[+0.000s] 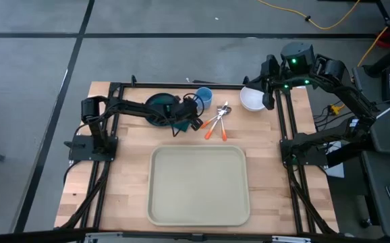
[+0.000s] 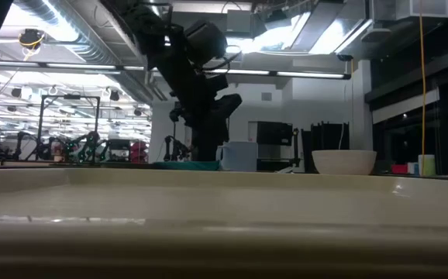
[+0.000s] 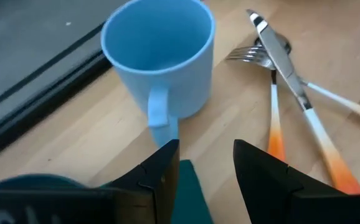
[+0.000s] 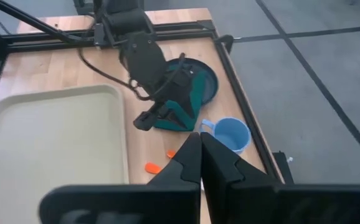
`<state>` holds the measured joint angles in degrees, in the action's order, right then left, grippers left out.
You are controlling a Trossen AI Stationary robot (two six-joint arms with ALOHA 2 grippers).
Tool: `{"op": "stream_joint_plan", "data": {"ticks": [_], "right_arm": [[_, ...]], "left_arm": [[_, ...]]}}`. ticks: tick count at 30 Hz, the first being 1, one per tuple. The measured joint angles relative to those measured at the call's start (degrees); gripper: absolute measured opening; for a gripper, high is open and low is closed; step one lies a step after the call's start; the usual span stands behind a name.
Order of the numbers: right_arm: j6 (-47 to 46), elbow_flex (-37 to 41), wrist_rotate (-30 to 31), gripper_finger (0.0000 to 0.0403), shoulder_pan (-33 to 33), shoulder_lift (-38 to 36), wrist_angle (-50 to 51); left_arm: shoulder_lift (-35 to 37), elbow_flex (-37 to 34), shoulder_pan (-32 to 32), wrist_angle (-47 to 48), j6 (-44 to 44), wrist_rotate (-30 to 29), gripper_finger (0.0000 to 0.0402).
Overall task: Set up tray
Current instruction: Put the blue mug on the top left of the light brown serving tray
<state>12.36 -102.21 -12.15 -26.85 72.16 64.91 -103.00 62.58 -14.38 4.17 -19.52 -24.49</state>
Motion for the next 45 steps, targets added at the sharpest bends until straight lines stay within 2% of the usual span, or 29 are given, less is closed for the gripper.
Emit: {"op": "stream_joint_plan", "data": {"ticks": [4, 8, 14, 20, 24, 31, 37, 45], "right_arm": [[0.0, 0.0, -0.1, 0.0005, 0.0, 0.0, 0.0], [0.1, 0.0, -1.7, 0.0005, 0.0, 0.0, 0.0], [0.1, 0.0, -3.2, 0.0005, 0.0, 0.0, -0.5], [0.1, 0.0, -3.2, 0.0005, 0.0, 0.0, -0.4], [0.0, 0.0, -3.2, 0.0005, 0.0, 0.0, -0.6], [-0.1, 0.0, -3.2, 0.0005, 0.0, 0.0, -0.9], [-0.1, 0.0, -3.2, 0.0005, 0.0, 0.0, -0.9], [0.0, 0.0, -3.2, 0.0005, 0.0, 0.0, -1.0]], "left_arm": [[0.0, -2.0, 0.1, -5.9, 0.6, 3.0, 0.0146], [0.0, -2.4, 0.1, -7.4, 3.2, 2.9, 0.0145], [0.0, -2.4, -0.1, -6.6, 4.3, 1.8, 0.0145], [0.5, -2.4, -0.4, 0.2, 2.9, -1.7, 0.0144], [1.3, -2.3, -0.6, -0.1, 2.6, -1.8, 0.0146], [1.3, -2.3, -3.1, 0.2, -2.3, 3.0, 0.0189], [1.3, -2.3, -4.8, -1.2, -1.8, 2.1, 0.0232], [1.3, -2.3, -6.5, -3.9, 0.3, 3.6, 0.0242]]}}
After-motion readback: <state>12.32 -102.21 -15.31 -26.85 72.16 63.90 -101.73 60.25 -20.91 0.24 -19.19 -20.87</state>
